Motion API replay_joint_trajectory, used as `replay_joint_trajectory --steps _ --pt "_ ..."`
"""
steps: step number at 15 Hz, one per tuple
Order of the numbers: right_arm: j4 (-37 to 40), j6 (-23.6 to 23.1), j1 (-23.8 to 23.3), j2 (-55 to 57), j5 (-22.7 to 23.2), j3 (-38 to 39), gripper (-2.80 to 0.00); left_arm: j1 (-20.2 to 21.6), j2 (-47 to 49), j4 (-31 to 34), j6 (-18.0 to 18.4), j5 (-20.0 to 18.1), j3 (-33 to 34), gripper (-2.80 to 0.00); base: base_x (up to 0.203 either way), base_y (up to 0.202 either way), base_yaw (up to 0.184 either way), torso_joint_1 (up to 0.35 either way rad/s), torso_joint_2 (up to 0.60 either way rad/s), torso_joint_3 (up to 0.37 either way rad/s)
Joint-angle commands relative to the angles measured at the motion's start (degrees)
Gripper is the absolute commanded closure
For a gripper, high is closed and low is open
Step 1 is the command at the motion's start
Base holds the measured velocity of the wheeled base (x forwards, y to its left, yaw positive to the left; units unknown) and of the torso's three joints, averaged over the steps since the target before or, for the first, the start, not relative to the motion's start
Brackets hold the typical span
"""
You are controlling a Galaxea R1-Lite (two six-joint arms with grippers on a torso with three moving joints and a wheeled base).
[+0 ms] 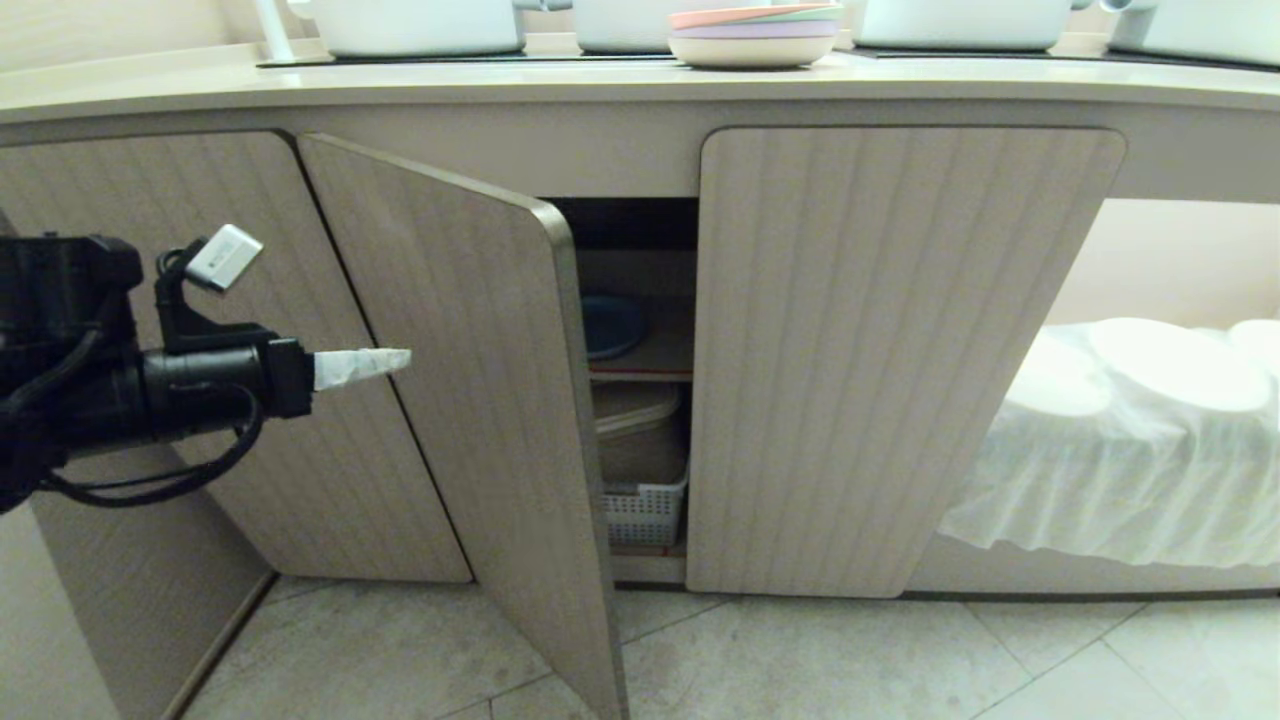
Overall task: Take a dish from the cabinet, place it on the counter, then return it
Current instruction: Close the cabinet door
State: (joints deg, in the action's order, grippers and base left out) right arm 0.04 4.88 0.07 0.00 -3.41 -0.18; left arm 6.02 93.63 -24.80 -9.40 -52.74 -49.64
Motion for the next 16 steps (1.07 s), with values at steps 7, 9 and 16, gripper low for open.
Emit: replay_joint_trajectory --steps 7,9,16 --pt "-0.04 0.05 0.01 0.00 -0.01 0.01 0.00 -8.11 5.92 -11.02 -2.58 9.86 -1.19 0.00 0.000 0.000 0.000 0.000 0.00 0.000" --pt "-0.04 0.05 0.01 0.00 -0.01 0.01 0.00 -9.40 7.61 -11.88 -2.64 13.79 -2.13 0.00 0.000 0.000 0.000 0.000 0.00 0.000" --pt "-0.04 0.05 0.01 0.00 -0.01 0.01 0.00 -11.28 13.10 -18.22 -2.72 26.99 -6.62 0.00 0.000 0.000 0.000 0.000 0.00 0.000"
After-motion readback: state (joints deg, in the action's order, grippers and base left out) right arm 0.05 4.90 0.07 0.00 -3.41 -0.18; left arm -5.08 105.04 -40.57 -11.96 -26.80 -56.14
